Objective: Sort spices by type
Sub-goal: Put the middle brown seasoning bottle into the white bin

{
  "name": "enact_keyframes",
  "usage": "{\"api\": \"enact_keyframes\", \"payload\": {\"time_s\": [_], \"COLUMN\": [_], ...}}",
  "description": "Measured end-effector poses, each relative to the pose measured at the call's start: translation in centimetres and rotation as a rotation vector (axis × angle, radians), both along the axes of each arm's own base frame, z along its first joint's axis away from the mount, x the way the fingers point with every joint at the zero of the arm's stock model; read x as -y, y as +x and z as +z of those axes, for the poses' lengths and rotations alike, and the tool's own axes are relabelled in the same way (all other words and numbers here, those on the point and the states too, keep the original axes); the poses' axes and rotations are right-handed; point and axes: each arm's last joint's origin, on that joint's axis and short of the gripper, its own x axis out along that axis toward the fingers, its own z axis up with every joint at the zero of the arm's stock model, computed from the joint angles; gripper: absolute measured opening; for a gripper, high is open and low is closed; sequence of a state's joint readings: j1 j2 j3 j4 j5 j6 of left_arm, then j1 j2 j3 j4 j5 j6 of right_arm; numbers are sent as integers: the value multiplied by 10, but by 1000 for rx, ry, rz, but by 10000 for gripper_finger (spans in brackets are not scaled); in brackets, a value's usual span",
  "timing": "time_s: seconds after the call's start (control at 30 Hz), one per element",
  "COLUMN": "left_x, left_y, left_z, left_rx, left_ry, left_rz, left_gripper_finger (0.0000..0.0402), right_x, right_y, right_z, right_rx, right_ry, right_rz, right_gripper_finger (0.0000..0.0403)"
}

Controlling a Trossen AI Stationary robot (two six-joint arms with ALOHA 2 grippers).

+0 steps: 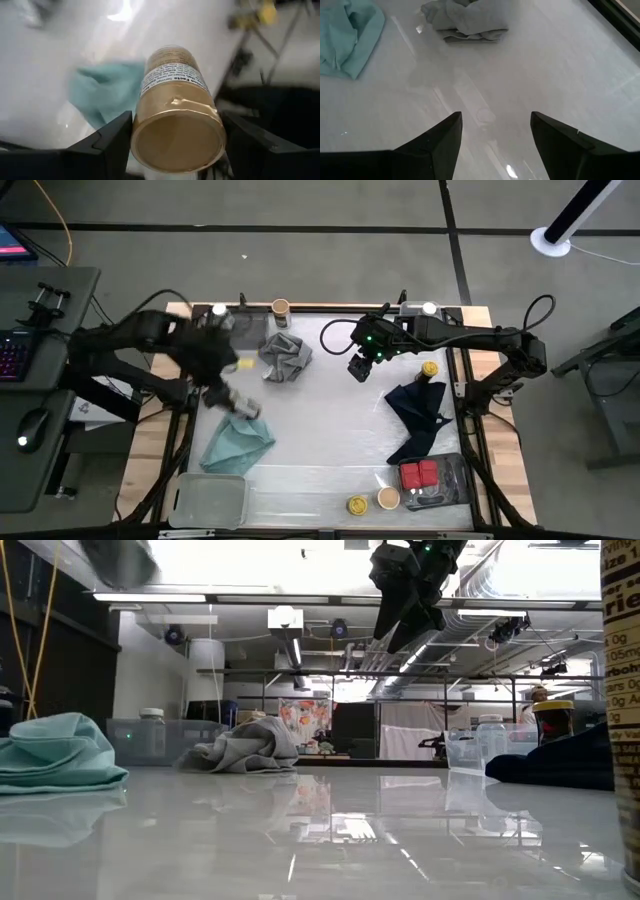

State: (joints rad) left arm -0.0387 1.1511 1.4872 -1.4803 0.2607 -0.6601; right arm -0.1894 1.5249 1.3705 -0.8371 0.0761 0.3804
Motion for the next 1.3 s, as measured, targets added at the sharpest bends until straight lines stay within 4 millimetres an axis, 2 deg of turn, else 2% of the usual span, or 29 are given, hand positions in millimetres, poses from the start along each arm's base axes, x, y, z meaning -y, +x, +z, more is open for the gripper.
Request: {"api": "enact_keyframes", "payload": {"time_s": [0.13, 0.37, 0.57, 0.67, 0.87, 1.07, 1.3], "left_x": [41, 129, 194, 220, 251, 266, 271], "left_y": [-4, -5, -14, -20, -24, -17, -15], "left_z": [-7, -41, -73, -88, -125, -155, -165], "left_rx": [-111, -313, -444, -485, -606, -667, -705], "left_ry": [-42, -3, 56, 68, 189, 267, 281], "left_rz": [-115, -317, -325, -287, -162, -143, -150], "left_gripper_finger": [234, 234, 237, 238, 240, 242, 243], "right_x": [0, 1, 1, 1, 1, 6, 15], "right_y": [0, 0, 0, 0, 0, 0, -2], "right_z": [0, 0, 0, 0, 0, 1, 1], "right_rx": [-1, -9, -14, -14, -14, -3, -1], "right_ry": [-4, -34, -47, -47, -47, -48, -40], "right_rz": [6, 10, 26, 26, 26, 9, -23], "right_gripper_finger": [233, 233, 233, 233, 233, 233, 233]}}
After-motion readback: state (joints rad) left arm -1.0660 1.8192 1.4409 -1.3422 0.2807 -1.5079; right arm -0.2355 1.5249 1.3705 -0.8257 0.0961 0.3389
